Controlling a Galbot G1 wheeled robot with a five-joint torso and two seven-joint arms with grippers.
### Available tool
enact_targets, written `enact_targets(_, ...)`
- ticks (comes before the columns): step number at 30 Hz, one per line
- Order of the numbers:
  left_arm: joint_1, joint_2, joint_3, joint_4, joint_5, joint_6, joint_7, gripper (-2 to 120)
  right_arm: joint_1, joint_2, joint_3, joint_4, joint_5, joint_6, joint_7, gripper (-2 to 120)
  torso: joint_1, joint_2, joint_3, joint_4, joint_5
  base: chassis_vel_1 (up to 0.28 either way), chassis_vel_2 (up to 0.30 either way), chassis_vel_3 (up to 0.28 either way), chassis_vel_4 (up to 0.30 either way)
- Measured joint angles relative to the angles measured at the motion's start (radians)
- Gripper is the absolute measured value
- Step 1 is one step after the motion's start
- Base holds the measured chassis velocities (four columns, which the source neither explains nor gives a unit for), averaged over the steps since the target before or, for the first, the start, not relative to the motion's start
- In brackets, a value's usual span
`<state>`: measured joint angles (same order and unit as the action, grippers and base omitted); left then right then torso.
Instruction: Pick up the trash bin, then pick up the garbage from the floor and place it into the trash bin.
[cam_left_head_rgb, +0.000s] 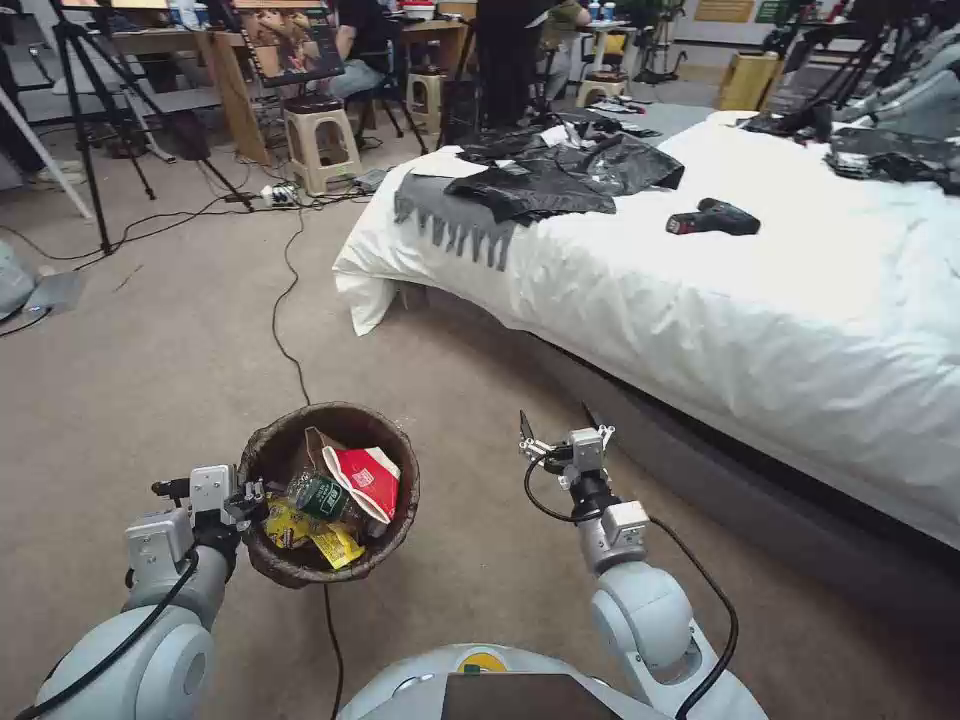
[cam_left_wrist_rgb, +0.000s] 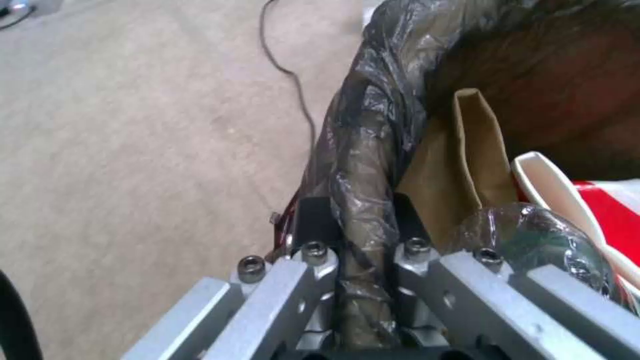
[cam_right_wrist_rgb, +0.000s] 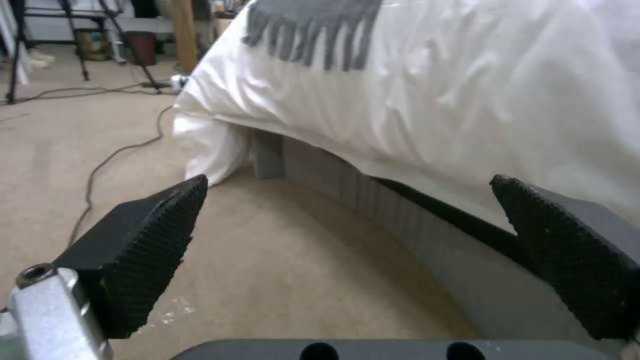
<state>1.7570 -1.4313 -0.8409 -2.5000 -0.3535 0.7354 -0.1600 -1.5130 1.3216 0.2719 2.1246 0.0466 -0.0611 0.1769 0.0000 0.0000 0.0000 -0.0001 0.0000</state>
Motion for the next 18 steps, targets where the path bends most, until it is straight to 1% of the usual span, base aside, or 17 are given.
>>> enact_targets(18, 0.001, -0.002, 0.0, 0.0, 0.0, 0.0, 0.0, 3, 0.006, 0.001, 0.001, -0.011, 0.002, 0.0, 0.0, 100, 0.0, 0.0, 0.0, 0.0001, 0.0, 0.068, 0.072, 0.073, 0.071)
